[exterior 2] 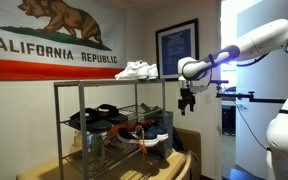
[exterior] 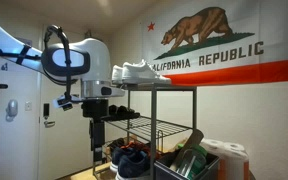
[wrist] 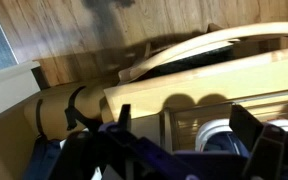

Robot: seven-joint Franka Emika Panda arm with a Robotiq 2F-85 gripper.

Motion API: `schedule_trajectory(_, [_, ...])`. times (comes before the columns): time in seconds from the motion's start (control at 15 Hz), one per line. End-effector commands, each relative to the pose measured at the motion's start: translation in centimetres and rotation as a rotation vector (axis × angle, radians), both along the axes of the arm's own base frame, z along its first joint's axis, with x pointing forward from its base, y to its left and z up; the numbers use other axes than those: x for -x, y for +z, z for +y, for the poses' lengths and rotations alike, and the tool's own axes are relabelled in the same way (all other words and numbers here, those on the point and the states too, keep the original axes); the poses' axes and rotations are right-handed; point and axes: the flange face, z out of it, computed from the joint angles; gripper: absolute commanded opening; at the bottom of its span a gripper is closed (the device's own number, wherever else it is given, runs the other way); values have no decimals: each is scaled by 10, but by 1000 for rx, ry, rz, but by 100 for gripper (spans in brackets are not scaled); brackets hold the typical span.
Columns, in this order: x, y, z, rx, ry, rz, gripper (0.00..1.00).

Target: Move the white sneaker to the rail below it

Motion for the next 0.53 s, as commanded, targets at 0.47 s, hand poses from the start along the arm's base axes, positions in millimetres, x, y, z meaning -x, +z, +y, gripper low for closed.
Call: schedule_trajectory(0.47, [-5,14,3,6,32,-19,100])
